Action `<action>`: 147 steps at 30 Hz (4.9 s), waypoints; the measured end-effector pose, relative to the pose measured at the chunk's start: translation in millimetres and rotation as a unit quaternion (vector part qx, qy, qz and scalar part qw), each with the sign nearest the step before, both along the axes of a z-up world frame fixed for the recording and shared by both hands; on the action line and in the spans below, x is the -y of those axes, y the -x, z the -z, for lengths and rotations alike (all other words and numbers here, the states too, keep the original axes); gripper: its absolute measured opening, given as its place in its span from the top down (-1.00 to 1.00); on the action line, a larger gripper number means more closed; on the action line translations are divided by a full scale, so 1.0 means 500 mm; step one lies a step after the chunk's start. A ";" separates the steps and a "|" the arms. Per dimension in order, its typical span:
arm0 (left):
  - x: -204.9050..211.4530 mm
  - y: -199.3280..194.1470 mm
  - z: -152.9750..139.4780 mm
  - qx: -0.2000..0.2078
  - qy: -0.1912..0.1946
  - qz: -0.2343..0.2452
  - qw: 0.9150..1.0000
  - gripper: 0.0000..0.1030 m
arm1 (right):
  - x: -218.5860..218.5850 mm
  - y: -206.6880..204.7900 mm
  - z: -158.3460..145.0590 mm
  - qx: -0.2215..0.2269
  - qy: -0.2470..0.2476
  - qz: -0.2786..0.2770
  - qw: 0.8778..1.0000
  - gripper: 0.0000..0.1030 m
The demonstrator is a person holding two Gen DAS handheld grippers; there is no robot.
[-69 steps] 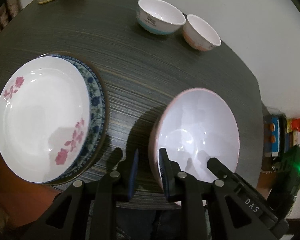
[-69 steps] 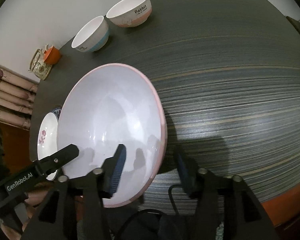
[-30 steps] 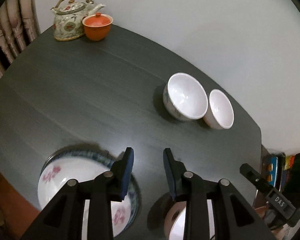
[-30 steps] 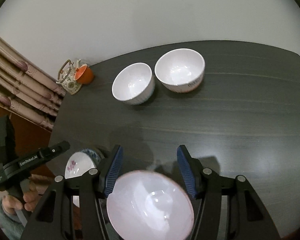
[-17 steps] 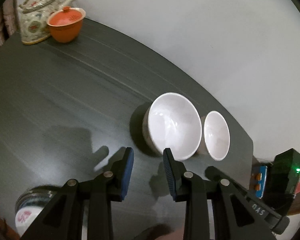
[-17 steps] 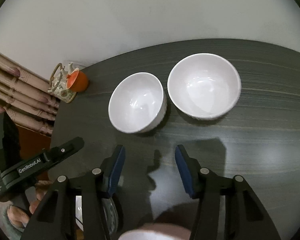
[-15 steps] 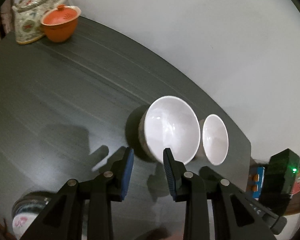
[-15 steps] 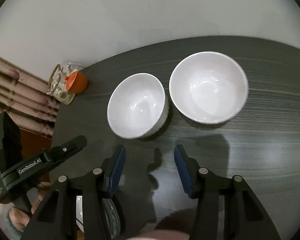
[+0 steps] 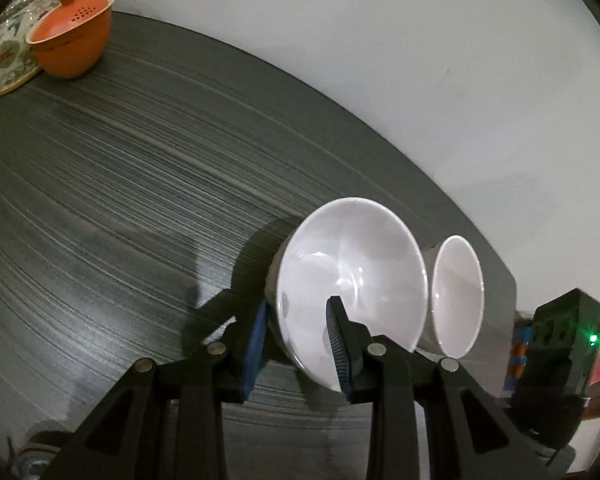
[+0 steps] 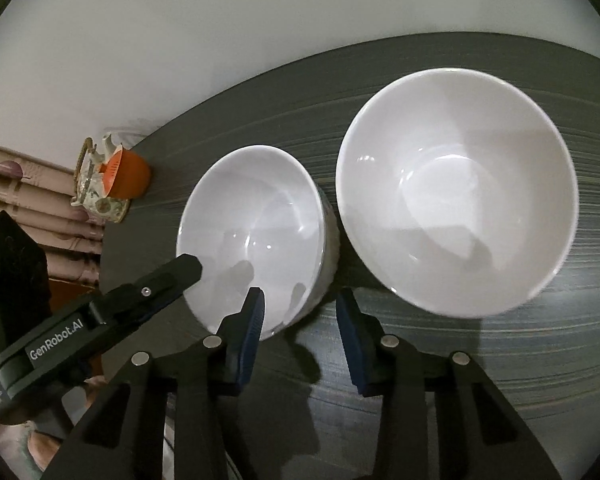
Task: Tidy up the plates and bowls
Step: 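Reach and grasp the white 'Dog' bowl rim with both grippers, then lift and carry the white bowl over the pink-rimmed bowl with both grippers, then lower the white bowl into the pink-rimmed bowl with both grippers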
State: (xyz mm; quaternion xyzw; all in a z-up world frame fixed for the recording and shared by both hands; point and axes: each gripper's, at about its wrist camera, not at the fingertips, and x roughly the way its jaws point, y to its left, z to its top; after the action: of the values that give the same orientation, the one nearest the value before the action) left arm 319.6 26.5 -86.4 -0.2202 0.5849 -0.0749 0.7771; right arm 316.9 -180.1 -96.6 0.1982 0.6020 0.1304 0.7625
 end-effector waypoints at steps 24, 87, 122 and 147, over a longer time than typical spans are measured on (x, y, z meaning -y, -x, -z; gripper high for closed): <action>0.079 0.135 -0.118 0.044 -0.017 0.022 0.999 0.64 | 0.043 0.066 -0.080 0.038 -0.016 0.016 0.999 0.49; 0.167 0.530 -0.078 -0.021 -0.081 0.075 0.994 0.63 | 0.088 0.504 -0.056 -0.009 0.054 0.033 0.998 0.49; 0.151 0.517 -0.084 -0.044 -0.073 0.070 0.994 0.56 | 0.079 0.496 -0.052 -0.030 0.047 0.039 0.998 0.33; 0.122 0.505 -0.136 0.011 -0.018 0.064 0.998 0.16 | 0.120 0.503 -0.130 0.020 0.041 0.041 0.998 -0.14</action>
State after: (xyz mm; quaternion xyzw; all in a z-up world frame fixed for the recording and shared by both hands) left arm 66.9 -34.4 -18.3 -0.1673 0.5902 -0.1164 0.7811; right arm 65.3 -240.0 -31.8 0.1889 0.5826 0.0786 0.7866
